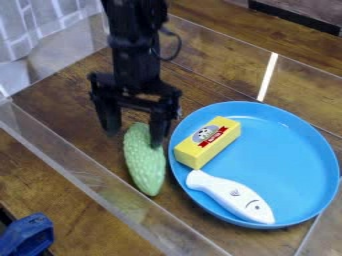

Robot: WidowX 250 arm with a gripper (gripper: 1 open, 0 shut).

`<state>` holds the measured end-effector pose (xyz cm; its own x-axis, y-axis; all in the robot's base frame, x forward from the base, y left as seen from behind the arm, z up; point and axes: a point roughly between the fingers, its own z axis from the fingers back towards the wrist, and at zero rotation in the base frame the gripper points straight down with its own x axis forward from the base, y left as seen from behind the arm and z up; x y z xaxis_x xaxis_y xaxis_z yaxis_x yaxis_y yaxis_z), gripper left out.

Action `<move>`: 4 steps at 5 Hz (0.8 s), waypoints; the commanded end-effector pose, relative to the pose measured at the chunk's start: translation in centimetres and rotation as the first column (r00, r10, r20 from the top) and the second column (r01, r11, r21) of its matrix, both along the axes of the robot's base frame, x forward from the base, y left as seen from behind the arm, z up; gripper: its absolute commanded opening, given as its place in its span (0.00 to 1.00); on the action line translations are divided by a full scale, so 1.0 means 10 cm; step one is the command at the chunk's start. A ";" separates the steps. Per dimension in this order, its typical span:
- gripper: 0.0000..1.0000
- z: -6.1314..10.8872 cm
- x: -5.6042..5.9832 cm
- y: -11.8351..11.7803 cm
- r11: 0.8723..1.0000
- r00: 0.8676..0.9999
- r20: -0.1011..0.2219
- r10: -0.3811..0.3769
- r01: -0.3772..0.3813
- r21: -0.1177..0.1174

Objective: Put the green object in the blue tray

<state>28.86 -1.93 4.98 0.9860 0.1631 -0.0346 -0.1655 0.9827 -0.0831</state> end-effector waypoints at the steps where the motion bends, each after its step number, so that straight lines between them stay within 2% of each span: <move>1: 1.00 -0.03 0.11 0.18 0.994 0.992 0.059 0.110 -0.110 -0.013; 2: 1.00 -0.10 0.18 0.24 0.985 0.983 0.073 0.171 -0.170 -0.024; 3: 1.00 -0.18 0.19 0.26 0.985 0.981 0.091 0.170 -0.167 -0.040; 4: 0.00 -0.22 0.20 0.27 0.985 0.980 0.102 0.172 -0.167 -0.054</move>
<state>30.49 0.17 2.28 0.9475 0.3185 0.0285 -0.3106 0.9380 -0.1537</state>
